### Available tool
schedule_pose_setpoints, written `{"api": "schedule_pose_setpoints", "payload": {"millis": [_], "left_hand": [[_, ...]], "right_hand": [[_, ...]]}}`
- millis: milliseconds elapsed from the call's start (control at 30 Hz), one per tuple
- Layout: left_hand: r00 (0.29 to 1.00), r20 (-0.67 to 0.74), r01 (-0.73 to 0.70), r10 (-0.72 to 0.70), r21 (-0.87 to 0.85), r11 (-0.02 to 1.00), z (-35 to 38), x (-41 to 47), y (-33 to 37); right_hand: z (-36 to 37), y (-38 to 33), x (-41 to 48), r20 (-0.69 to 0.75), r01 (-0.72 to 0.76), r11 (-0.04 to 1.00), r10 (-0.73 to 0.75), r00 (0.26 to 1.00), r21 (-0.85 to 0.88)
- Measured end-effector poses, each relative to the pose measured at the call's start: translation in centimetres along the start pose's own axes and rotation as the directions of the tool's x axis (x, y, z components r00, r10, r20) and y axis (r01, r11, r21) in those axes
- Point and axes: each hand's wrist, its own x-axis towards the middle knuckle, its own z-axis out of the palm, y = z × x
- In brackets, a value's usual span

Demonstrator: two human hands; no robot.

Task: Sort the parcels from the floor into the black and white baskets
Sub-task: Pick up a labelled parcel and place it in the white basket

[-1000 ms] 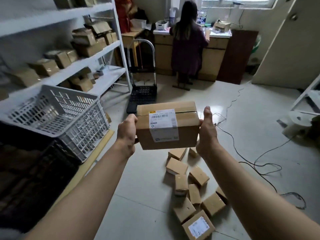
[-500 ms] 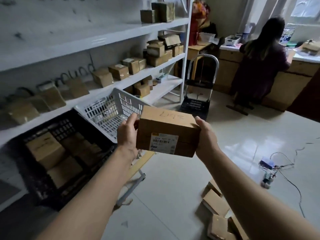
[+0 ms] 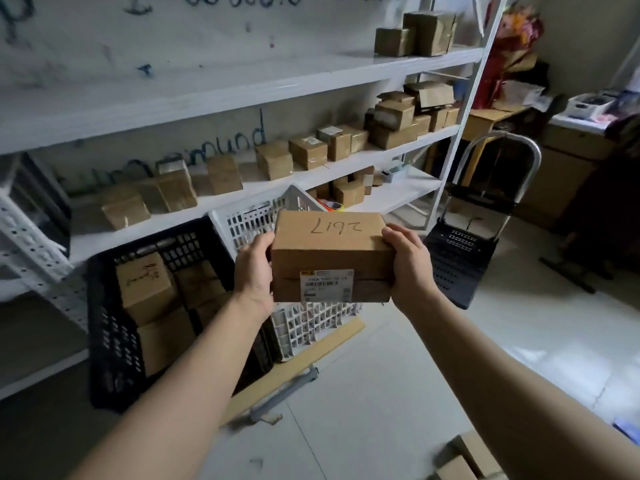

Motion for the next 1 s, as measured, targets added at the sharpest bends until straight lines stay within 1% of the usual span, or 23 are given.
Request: {"api": "schedule_pose_setpoints", "payload": {"millis": [133, 267, 333, 433, 567, 667, 733, 867, 1000], "left_hand": [[1.000, -0.019, 0.022, -0.022, -0.012, 1.000, -1.2, 3.3, 0.8], [0.996, -0.065, 0.053, -0.054, -0.026, 0.998, -3.2, 6.5, 2.1], [0.995, -0.098, 0.023, -0.027, -0.044, 0.999, -4.8, 8.2, 3.1], [0.982, -0.185, -0.047, 0.036, -0.055, 0.997, -8.0, 10.6, 4.8], [0.952, -0.305, -0.065, 0.035, -0.087, 0.994, -12.7, 12.8, 5.6], [0.922, -0.386, -0.079, 0.018, -0.143, 0.987, -16.1, 13.8, 5.5], [0.886, -0.461, -0.058, -0.039, -0.194, 0.979, -18.0, 14.8, 5.2], [0.831, -0.526, 0.014, -0.178, -0.301, 0.954, -20.1, 16.1, 3.8], [0.767, -0.600, 0.016, -0.225, -0.332, 0.943, -20.7, 17.8, 2.0]], "right_hand": [[3.4, 0.3, 2.9, 0.114, 0.000, 0.999, 0.005, 0.994, -0.050], [8.4, 0.9, 5.1, 0.211, 0.016, 0.994, 0.007, 0.977, -0.107], [11.5, 1.0, 6.4, 0.261, 0.025, 0.990, 0.013, 0.965, -0.141], [16.5, 1.9, 8.1, 0.347, 0.061, 0.978, 0.013, 0.938, -0.202], [22.5, 4.2, 9.6, 0.460, 0.069, 0.967, 0.053, 0.886, -0.244], [26.8, 5.9, 10.6, 0.555, 0.051, 0.954, 0.128, 0.822, -0.295], [29.7, 7.0, 11.7, 0.603, 0.068, 0.940, 0.158, 0.782, -0.335], [34.5, 9.0, 13.8, 0.699, 0.168, 0.892, 0.200, 0.686, -0.420], [38.0, 11.0, 16.5, 0.770, 0.268, 0.818, 0.292, 0.567, -0.508]]}}
